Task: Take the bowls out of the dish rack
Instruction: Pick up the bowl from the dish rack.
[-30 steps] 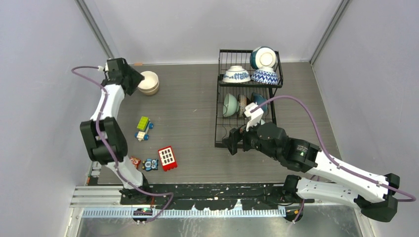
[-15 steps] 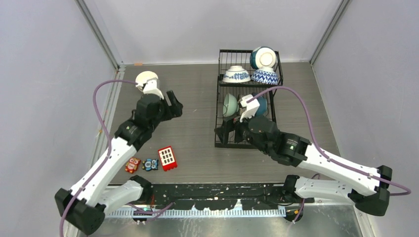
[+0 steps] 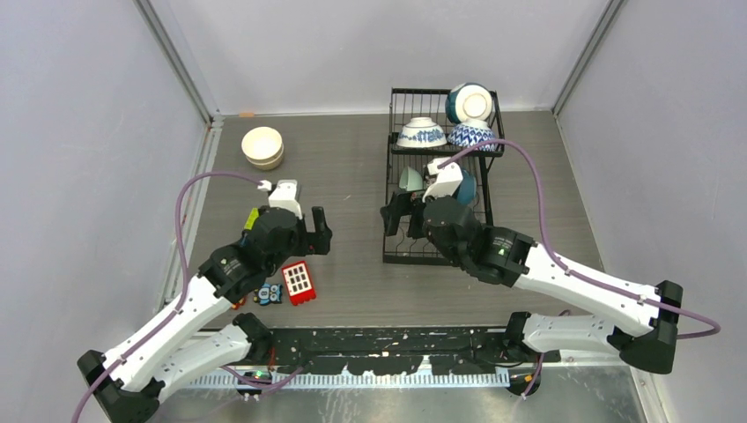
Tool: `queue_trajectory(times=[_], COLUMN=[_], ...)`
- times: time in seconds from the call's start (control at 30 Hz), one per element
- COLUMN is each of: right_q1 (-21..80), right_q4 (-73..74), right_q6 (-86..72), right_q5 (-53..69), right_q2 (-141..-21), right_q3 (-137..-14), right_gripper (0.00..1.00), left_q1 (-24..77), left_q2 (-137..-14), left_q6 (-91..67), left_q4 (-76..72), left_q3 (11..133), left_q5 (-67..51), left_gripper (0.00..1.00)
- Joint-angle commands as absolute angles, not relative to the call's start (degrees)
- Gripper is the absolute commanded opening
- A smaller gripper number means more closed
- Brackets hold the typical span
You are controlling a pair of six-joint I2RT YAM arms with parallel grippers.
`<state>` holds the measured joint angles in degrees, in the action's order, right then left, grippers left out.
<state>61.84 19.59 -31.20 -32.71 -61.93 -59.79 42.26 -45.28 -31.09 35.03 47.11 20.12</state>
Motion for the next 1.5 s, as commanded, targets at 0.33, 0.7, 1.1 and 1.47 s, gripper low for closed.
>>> queue_trajectory(times=[0.33,0.7,1.1,1.47], right_q1=[58.36,57.12,46.99,46.39], right_q4=[32.78,31.00,41.67,44.43], right_q6=[-31.37,-26.45,-35.39,-49.19], right_q5=[-46.41,-47.40,-41.64,-43.38], right_q2=[-54.02,-51.07,-53.24,-51.16], right_q3=[-58.16,-56.61,-59.46,-49.17], right_gripper=[1.00,1.00,0.99,0.86], left_q1=[42.46,42.45,51.69,51.77], left_q2=[-41.03,-46.65,-51.93,-55.91], left_q6=[-35.48,-26.76,-27.48,-42.31], left_q4=[31.11,31.71,29.28,9.57], left_q3=[42.88,47.53,49.44,39.58], left_q5=[25.98,15.50,19.44,9.60], left_gripper=[1.00,1.00,1.00,0.96])
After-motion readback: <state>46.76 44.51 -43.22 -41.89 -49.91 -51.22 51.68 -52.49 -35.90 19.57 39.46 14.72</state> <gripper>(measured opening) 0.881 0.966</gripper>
